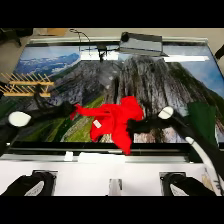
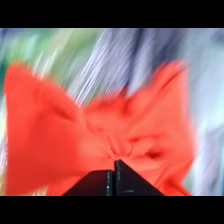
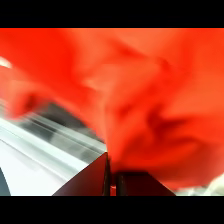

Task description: Fold the shirts.

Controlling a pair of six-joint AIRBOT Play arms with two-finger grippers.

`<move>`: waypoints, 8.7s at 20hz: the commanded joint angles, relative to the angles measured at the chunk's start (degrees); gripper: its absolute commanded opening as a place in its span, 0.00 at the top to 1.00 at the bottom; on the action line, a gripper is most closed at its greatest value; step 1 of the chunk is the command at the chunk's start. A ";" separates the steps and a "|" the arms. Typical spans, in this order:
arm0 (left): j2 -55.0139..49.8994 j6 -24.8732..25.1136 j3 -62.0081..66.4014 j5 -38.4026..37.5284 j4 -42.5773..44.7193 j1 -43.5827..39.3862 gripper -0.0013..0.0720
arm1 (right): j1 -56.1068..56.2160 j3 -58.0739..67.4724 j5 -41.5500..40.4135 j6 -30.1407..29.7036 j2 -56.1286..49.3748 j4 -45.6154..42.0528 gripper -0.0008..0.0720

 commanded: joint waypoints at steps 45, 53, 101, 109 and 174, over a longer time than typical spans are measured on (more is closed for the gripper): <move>-29.29 7.93 30.53 -40.57 9.84 23.28 0.06 | -28.70 30.40 17.81 5.84 -14.12 -17.88 0.21; -26.25 7.98 5.60 -36.63 9.07 20.76 0.07 | -39.41 27.10 31.47 5.44 -13.03 -26.97 0.27; 4.72 12.61 56.02 -6.51 7.21 14.51 0.94 | -26.10 52.81 4.90 -7.41 16.20 -21.68 0.95; 13.64 11.39 66.36 -12.98 9.64 14.51 0.94 | -26.10 54.86 0.35 0.07 32.83 -28.59 0.95; -38.95 9.44 32.96 -50.14 22.84 14.86 0.34 | -30.73 43.30 32.46 1.36 -25.79 -32.59 0.26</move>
